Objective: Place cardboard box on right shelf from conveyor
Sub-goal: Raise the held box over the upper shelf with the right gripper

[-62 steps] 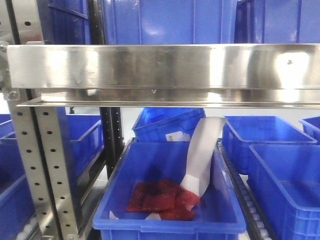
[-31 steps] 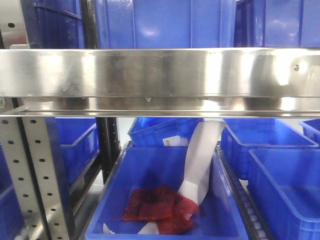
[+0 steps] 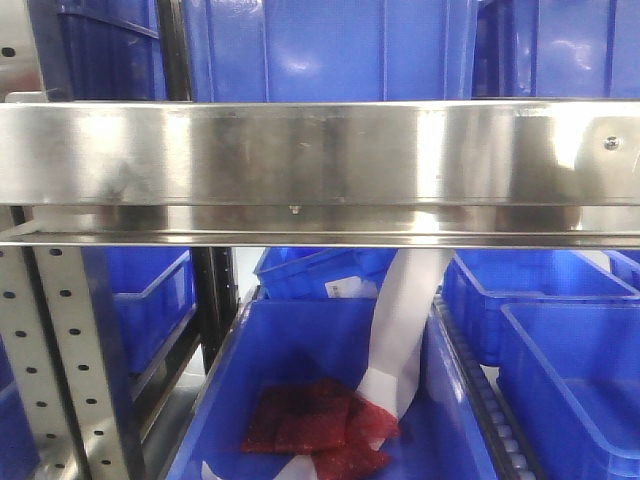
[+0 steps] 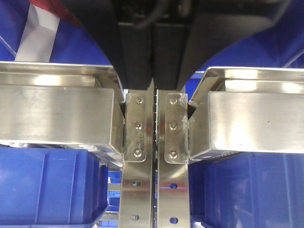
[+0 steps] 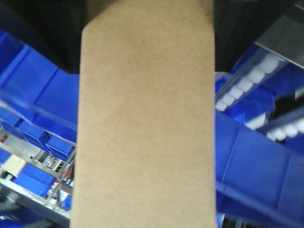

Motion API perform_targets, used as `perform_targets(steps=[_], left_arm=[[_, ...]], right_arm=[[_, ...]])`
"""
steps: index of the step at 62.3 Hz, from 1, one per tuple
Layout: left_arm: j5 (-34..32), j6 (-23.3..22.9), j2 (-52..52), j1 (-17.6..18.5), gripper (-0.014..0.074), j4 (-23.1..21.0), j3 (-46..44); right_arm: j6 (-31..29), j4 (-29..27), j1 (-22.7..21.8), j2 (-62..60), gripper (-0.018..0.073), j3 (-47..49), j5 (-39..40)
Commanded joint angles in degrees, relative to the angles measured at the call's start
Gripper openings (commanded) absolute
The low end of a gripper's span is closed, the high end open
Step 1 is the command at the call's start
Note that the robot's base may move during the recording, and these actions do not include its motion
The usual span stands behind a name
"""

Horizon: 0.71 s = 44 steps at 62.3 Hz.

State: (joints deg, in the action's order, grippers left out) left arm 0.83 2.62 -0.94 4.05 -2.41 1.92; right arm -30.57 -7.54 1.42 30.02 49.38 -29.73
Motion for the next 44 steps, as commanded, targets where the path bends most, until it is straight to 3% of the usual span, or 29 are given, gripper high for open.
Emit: perform_targets(steps=[1,17,28,44], left_arm=[[-5.0,0.0,-0.3,0.1,-0.0116,-0.3,0.3],[-5.0,0.0,-0.3,0.1,-0.0116,-0.3,0.3],[-5.0,0.0,-0.3,0.1,-0.0116,-0.3,0.3],[-5.0,0.0,-0.3,0.1,-0.0116,-0.3,0.3]], right_arm=[[-4.6,-0.3,1.9,6.1,0.0055,7.2,4.6],[-11.5,2.6,10.5,22.5,0.0058,17.9,4.6],[-10.9,14.4,17.8,32.1,0.0058,22.0,8.4],[-7.9,23.7,26.8,42.7,0.0058,24.4,13.4]])
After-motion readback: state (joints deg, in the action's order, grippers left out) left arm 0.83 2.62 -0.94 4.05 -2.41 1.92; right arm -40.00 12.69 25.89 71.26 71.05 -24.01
